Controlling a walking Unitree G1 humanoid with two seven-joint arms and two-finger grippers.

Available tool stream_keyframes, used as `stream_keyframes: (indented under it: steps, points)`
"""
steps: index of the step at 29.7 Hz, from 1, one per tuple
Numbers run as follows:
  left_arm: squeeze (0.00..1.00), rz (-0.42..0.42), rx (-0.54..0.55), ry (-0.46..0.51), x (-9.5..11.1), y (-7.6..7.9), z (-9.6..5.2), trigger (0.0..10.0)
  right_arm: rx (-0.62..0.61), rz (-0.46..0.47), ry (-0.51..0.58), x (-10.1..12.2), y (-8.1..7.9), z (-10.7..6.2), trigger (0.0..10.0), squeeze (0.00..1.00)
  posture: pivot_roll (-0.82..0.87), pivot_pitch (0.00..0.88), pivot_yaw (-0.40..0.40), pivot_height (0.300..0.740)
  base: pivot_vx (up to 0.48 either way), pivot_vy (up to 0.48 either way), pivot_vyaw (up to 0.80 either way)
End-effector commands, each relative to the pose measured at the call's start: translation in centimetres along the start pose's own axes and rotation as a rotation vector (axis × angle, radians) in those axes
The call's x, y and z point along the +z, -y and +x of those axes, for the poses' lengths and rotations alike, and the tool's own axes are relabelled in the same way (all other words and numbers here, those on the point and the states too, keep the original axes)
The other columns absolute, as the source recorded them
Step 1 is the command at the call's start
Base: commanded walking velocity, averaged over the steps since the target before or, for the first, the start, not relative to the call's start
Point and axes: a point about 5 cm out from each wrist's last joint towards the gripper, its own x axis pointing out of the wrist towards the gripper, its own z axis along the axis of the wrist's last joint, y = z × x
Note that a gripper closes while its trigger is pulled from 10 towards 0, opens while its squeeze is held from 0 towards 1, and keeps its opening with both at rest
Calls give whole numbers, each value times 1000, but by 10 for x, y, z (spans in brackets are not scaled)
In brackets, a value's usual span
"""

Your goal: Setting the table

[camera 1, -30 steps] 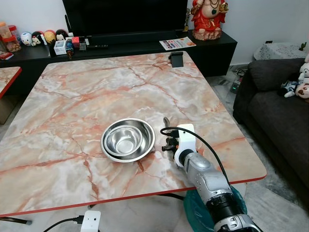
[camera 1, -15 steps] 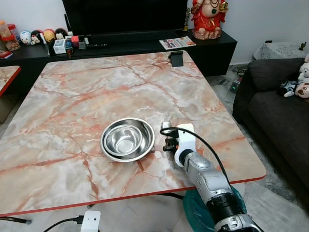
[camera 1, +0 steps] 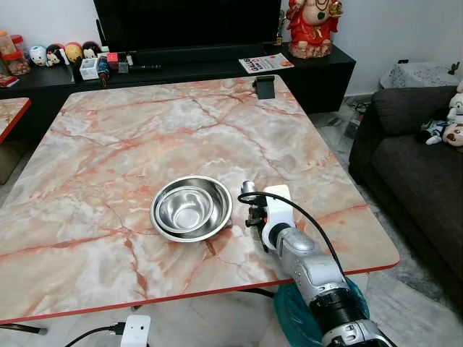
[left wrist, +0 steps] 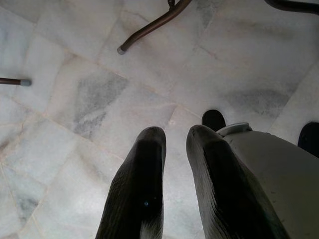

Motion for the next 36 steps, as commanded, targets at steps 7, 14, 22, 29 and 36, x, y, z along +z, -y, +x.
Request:
stream_keyframes:
  steps: [7, 14, 22, 29, 36]
  points:
    - [0, -4, 14, -16, -3, -6, 0, 10000, -56, -103, 104, 23, -1, -3, 10000, 0, 13, 32, 38, 740, 0, 0, 0]
    - [0, -4, 15, -16, -2, -7, 0, 10000, -27, -96, 123, 27, -10, -3, 10000, 0, 14, 29, 39, 740, 0, 0, 0]
    - [0, -4, 16, -13, -1, -7, 0, 10000, 128, -27, 269, 47, -38, -10, 10000, 0, 14, 25, 42, 740, 0, 0, 0]
    - [0, -5, 17, -10, 1, -8, 1, 10000, 171, -22, 401, 65, -46, -17, 10000, 0, 16, 23, 45, 740, 0, 0, 0]
    - [0, -5, 21, -5, 2, -10, 1, 10000, 170, -34, 567, 83, -44, -26, 10000, 0, 16, 19, 51, 740, 0, 0, 0]
